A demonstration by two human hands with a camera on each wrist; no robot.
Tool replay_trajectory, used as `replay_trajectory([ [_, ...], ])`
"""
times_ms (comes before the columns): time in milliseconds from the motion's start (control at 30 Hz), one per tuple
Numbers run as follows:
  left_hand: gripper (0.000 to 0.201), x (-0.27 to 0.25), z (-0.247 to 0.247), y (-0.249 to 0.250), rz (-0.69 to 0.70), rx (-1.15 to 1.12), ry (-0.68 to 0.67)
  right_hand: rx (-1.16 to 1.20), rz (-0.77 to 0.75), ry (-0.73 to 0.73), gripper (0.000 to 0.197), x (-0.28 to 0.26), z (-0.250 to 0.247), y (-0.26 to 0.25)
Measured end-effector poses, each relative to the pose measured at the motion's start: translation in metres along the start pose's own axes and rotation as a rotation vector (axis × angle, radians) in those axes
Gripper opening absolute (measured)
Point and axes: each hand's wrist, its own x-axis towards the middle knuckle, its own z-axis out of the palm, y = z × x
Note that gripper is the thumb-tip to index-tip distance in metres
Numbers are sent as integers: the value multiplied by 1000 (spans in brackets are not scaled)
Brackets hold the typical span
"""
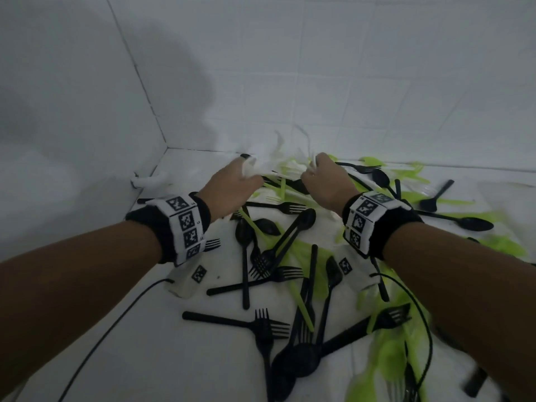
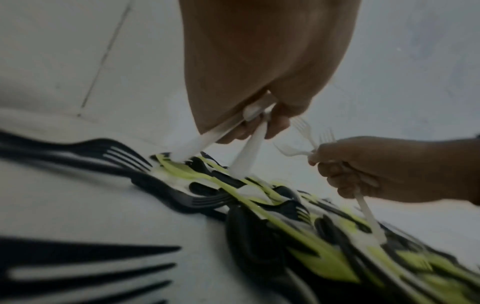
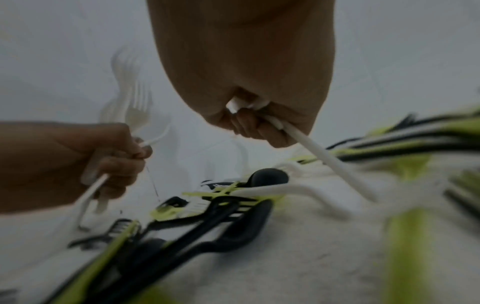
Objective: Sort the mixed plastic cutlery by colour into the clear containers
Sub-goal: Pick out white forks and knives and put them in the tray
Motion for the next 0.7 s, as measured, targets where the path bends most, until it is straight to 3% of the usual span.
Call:
replay_trajectory([
  [100,20,2,1,-10,107,472,-106,-274,-78,-75,20,4,-2,16],
  [167,18,7,2,-19,212,648,-114,-394,-106,-113,22,5,1,23],
  [267,11,13,1,-28,233,718,-86,-471,-134,-137,15,4,8,27],
  [400,4,18,2,-36,193,759,-191,-524,-123,-153,18,1,7,24],
  [500,23,18,4,-37,156,775,-185,-480,-107,-109,19,0,2,23],
  [600,23,19,5,-36,166,763,-171,-446,-127,-64,29,-4,-6,20],
  [700,24,19,5,-34,174,758,-166,-322,-148,-23,28,-6,-8,16],
])
